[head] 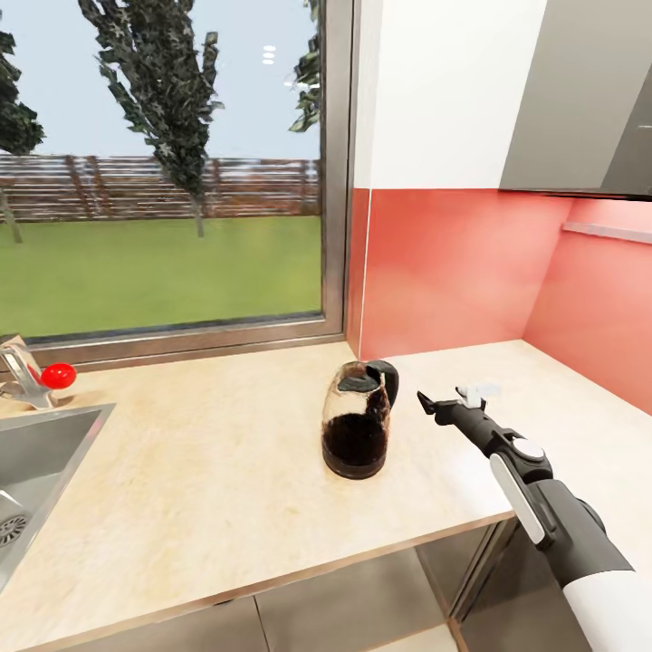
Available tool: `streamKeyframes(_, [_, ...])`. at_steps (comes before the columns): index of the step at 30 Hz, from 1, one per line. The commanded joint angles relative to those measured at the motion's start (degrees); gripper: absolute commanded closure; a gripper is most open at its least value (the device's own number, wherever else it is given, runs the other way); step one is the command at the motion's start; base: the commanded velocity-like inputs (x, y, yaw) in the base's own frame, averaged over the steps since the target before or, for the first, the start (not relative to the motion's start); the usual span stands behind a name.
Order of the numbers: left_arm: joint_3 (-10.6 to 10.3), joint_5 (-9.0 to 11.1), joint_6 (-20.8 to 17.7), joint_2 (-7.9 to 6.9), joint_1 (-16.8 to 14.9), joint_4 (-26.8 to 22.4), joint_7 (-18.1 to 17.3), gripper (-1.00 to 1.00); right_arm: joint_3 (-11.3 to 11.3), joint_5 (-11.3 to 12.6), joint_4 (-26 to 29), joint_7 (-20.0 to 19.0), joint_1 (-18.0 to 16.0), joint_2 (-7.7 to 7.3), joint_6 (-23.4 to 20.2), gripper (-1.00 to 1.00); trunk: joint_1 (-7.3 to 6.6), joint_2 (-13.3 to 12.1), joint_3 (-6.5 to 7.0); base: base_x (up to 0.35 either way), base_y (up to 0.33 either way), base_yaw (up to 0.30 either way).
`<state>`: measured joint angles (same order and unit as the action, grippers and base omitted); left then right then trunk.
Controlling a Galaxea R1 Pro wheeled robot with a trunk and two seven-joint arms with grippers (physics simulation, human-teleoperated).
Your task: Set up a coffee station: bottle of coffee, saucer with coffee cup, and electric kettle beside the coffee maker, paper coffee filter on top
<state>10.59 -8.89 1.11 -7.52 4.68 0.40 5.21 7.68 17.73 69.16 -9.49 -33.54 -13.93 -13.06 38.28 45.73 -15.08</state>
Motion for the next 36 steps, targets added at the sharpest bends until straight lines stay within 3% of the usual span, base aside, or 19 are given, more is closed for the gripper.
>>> streamKeyframes(1, [0.48,-0.61,0.13,-0.01,-0.02,0.04,0.15,-1.0,0.05,0.46,0.06,0.0,-0.03,-0.04,-0.3,-1.0,0.03,0.05,-0.06,0.123,0.093,0.0])
streamKeyframes(36, [0.4,-0.69,0.12,0.05,-0.02,0.04,0.15,-1.0,0.92,0.21,-0.82,-0.04,-0.03,0.13,0.14,-1.0,0.03,0.05,-0.06,0.009,0.006,0.0])
